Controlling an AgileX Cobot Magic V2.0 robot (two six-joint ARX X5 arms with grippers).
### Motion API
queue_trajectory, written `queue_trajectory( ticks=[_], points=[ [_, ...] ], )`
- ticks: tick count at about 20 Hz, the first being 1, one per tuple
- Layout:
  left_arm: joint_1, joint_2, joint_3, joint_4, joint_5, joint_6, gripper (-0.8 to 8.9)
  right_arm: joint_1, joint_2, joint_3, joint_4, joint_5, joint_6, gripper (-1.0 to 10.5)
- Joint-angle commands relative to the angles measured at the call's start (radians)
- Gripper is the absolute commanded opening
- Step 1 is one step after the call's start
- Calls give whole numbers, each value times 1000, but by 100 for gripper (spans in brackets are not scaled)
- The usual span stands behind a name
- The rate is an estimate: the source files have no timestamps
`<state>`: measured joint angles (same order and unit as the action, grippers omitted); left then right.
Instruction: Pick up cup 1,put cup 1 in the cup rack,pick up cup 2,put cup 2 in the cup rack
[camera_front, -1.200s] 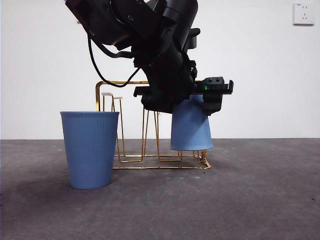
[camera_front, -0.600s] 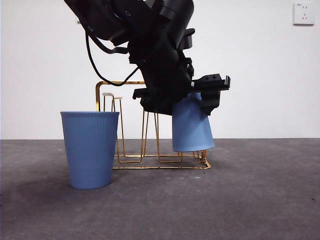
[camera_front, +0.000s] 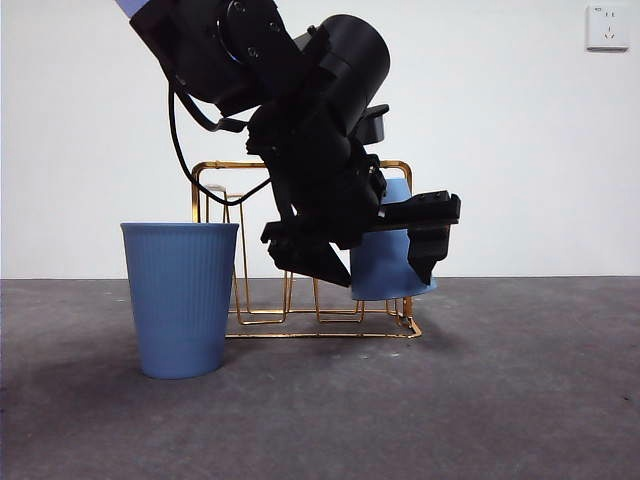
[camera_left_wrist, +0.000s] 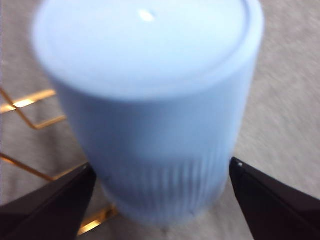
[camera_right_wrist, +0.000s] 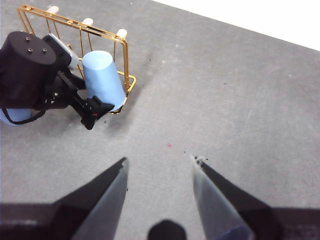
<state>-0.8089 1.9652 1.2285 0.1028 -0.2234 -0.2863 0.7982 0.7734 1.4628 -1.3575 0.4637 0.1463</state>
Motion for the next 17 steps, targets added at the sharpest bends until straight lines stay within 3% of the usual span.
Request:
queue_trajectory(
  ticks=[1, 12, 17],
  points=[
    [-1, 8, -11, -43, 33, -33, 450, 0, -2, -9, -21, 0, 3, 217],
    [-70, -18, -11, -244, 232, -133, 439, 0, -2, -9, -21, 0, 0, 218],
    [-131, -150, -11, -297, 357, -129, 437, 0, 1, -9, -20, -3, 2, 218]
  ],
)
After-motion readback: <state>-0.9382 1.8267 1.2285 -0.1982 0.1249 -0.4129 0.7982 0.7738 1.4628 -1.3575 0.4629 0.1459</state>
